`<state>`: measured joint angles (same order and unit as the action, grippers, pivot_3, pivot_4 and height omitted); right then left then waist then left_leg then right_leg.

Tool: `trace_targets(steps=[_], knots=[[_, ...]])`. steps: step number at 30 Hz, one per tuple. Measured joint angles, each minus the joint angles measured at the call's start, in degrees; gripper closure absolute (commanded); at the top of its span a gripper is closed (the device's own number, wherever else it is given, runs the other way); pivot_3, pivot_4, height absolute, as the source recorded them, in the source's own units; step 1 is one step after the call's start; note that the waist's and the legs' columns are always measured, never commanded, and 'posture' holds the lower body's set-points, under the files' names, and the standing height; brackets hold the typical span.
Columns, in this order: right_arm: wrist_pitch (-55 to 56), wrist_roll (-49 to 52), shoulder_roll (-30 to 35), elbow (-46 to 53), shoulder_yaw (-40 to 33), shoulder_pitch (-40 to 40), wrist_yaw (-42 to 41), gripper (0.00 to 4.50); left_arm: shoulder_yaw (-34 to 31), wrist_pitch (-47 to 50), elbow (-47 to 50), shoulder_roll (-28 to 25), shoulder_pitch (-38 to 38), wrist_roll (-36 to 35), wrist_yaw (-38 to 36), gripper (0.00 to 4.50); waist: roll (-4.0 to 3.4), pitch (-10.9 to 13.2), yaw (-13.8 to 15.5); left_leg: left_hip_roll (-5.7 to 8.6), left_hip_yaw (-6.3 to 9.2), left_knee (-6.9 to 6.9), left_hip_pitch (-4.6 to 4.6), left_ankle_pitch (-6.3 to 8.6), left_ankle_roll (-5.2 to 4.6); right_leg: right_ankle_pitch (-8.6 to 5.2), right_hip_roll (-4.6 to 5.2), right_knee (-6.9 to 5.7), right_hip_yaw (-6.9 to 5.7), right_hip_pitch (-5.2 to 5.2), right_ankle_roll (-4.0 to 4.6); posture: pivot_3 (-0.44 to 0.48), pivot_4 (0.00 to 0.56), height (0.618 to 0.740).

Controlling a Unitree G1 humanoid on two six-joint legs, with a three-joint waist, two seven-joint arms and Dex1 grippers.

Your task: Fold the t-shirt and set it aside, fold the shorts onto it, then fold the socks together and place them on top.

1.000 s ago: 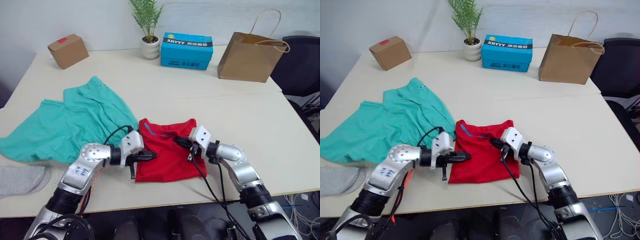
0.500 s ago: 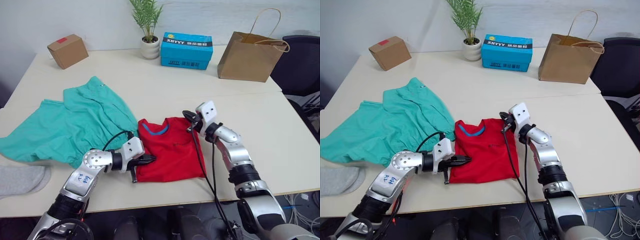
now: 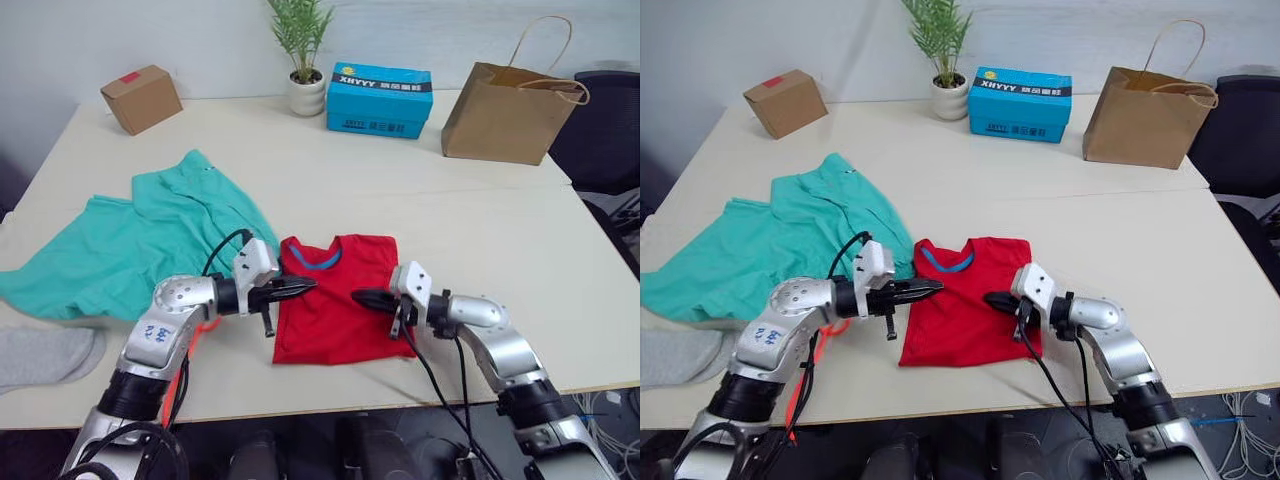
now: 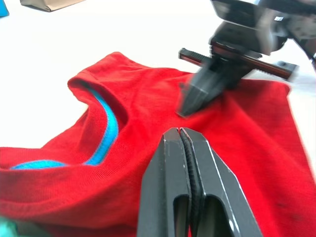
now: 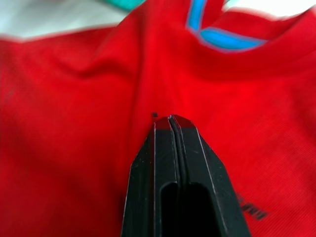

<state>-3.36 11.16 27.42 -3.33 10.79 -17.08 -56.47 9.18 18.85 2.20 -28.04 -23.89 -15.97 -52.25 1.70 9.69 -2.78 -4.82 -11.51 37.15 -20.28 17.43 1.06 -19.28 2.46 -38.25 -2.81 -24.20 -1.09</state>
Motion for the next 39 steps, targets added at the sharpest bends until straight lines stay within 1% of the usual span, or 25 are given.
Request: trace_targets(steps=[4, 6, 8, 10, 13, 17, 19, 20, 22, 23, 24, 27, 28, 30, 32, 34, 37, 39], knots=[[2.7, -1.9, 0.2, 3.1, 1.9, 2.5, -0.1, 4.50, 4.6, -1.5, -8.4, 4.4, -5.5, 4.9, 1.5, 4.46, 0.04, 0.0, 0.2, -0.01, -0.02, 0.03, -0.01, 0.00, 0.00, 0.01, -0.02, -0.01, 0.00, -0.02, -0.02, 0.000, 0.150, 0.740], [3.8, -2.8, -0.5, 3.3, 2.2, 2.7, 1.4, 4.50, 7.6, -3.9, -13.6, 5.1, -8.8, 7.9, 0.8, 4.46, 0.05, 0.0, 0.2, 0.00, -0.03, 0.04, -0.01, -0.02, 0.03, 0.01, -0.04, -0.05, 0.00, -0.06, -0.02, 0.000, 0.150, 0.740], [4.7, -3.1, -0.9, 3.3, 2.1, 2.6, 2.8, 4.50, 9.0, -6.7, -19.2, 7.0, -12.0, 10.4, 0.9, 4.46, 0.05, 0.0, 0.3, 0.00, -0.04, 0.05, -0.04, -0.03, 0.04, 0.01, -0.04, -0.09, 0.01, -0.11, -0.02, 0.000, 0.150, 0.740], [5.1, -3.1, -0.5, 3.5, 2.1, 2.7, 2.6, 4.50, 9.0, -8.8, -23.7, 8.8, -14.6, 11.6, 2.1, 4.46, 0.07, 0.0, 0.5, 0.00, -0.04, 0.07, -0.07, -0.03, 0.03, 0.01, -0.04, -0.09, 0.00, -0.12, -0.02, 0.000, 0.150, 0.740], [6.1, -3.0, 0.6, 4.4, 2.3, 3.7, 1.3, 4.50, 8.2, -13.7, -33.0, 11.4, -19.9, 13.6, 5.6, 4.46, 0.11, 0.1, 1.0, 0.01, -0.03, 0.10, -0.07, -0.03, 0.01, 0.01, -0.02, -0.09, 0.00, -0.13, -0.02, 0.000, 0.150, 0.740], [7.3, -2.7, 1.8, 5.4, 2.3, 5.4, 0.1, 4.50, 3.4, -23.6, -47.2, 14.2, -26.7, 14.3, 12.5, 4.46, 0.32, 0.2, 1.1, 0.00, -0.03, 0.10, -0.09, -0.03, 0.00, 0.02, -0.02, -0.10, -0.01, -0.15, -0.03, 0.000, 0.150, 0.740], [7.2, -1.9, 1.8, 6.2, 2.1, 6.3, -0.2, 4.50, 0.3, -29.4, -50.7, 15.1, -28.5, 13.5, 13.6, 4.46, 0.38, 0.2, 1.1, -0.01, -0.03, 0.06, -0.10, -0.03, 0.00, 0.01, -0.02, -0.09, -0.04, -0.17, -0.03, 0.000, 0.150, 0.740], [7.0, -1.4, 1.8, 6.9, 2.1, 6.8, -0.3, 4.50, -1.2, -32.1, -50.9, 15.5, -28.7, 12.4, 13.0, 4.46, 0.38, 0.2, 1.1, -0.01, -0.03, 0.05, -0.13, -0.03, 0.01, 0.01, -0.02, -0.09, -0.05, -0.19, -0.02, 0.000, 0.150, 0.740], [6.3, -0.3, 1.9, 8.3, 2.0, 7.4, -0.4, 4.50, -4.2, -35.3, -49.8, 15.9, -28.6, 8.9, 9.9, 4.46, 0.39, 0.2, 1.0, -0.02, -0.07, 0.06, -0.19, -0.03, 0.02, 0.01, -0.02, -0.09, -0.08, -0.26, -0.02, 0.000, 0.150, 0.740], [5.5, 0.3, 2.0, 9.1, 1.9, 7.5, -0.4, 4.50, -5.3, -35.5, -47.6, 15.6, -27.9, 6.9, 7.5, 4.46, 0.39, 0.2, 0.9, -0.02, -0.09, 0.06, -0.21, -0.04, 0.02, 0.01, -0.03, -0.11, -0.08, -0.29, -0.02, 0.000, 0.150, 0.740], [4.7, 1.0, 2.0, 10.0, 1.6, 7.5, -0.2, 4.50, -6.1, -34.6, -43.4, 14.8, -26.3, 4.7, 5.0, 4.46, 0.39, 0.2, 0.8, -0.03, -0.10, 0.07, -0.20, -0.04, 0.02, 0.01, -0.03, -0.13, -0.07, -0.30, -0.02, 0.000, 0.150, 0.740], [1.9, 1.9, 1.4, 11.1, 0.3, 6.8, 1.6, 4.50, -6.8, -27.5, -29.4, 10.1, -18.7, -0.6, -1.5, 4.46, 0.39, 0.2, 0.2, -0.06, -0.10, 0.11, -0.15, -0.09, 0.12, -0.02, -0.03, -0.32, -0.05, -0.30, 0.03, 0.000, 0.150, 0.740], [1.0, 1.9, 0.7, 11.0, 0.0, 6.0, 2.8, 4.50, -6.6, -23.9, -23.6, 7.6, -14.7, -2.1, -3.6, 4.46, 0.39, 0.2, -0.3, -0.08, -0.10, 0.10, -0.11, -0.12, 0.17, -0.04, -0.04, -0.38, -0.03, -0.30, 0.06, 0.000, 0.150, 0.740], [0.1, 1.4, -0.7, 9.9, -0.1, 4.4, 4.9, 4.50, -5.3, -17.8, -15.1, 3.3, -7.2, -3.2, -6.4, 4.46, 0.40, 0.2, -0.6, -0.09, -0.06, 0.10, -0.07, -0.18, 0.26, -0.06, -0.05, -0.49, -0.01, -0.29, 0.11, 0.000, 0.150, 0.740], [-0.3, 0.0, -1.6, 7.8, 0.2, 2.7, 6.3, 4.50, -3.7, -13.9, -9.7, 1.1, -1.5, -2.5, -6.4, 4.46, 0.40, 0.2, -0.4, -0.08, 0.00, 0.10, -0.07, -0.24, 0.27, -0.07, -0.05, -0.52, -0.01, -0.30, 0.13, 0.000, 0.150, 0.740], [-0.3, -1.7, -2.7, 5.4, 0.5, 1.2, 7.7, 4.50, -3.4, -11.3, -6.1, 0.4, 2.5, -1.6, -4.6, 4.46, 0.46, 0.3, 0.1, -0.04, 0.08, 0.10, -0.10, -0.28, 0.23, -0.07, -0.03, -0.50, -0.01, -0.29, 0.13, 0.000, 0.150, 0.740], [-0.1, -3.4, -5.3, 0.9, 0.3, -0.3, 11.3, 4.50, -3.5, -9.3, -1.3, 0.1, 7.3, 0.5, -0.7, 4.46, 0.46, 0.3, 0.2, 0.00, 0.07, 0.06, -0.11, -0.25, 0.18, -0.06, 0.02, -0.45, 0.01, -0.27, 0.12, 0.000, 0.150, 0.740], [0.3, -3.5, -5.7, -1.0, 0.0, -0.5, 12.8, 4.50, -3.3, -8.1, -0.2, 0.1, 9.4, 2.0, 1.5, 4.46, 0.46, 0.3, 0.4, 0.00, 0.07, 0.03, -0.12, -0.25, 0.17, -0.07, 0.02, -0.41, 0.01, -0.28, 0.12, 0.000, 0.150, 0.740]])
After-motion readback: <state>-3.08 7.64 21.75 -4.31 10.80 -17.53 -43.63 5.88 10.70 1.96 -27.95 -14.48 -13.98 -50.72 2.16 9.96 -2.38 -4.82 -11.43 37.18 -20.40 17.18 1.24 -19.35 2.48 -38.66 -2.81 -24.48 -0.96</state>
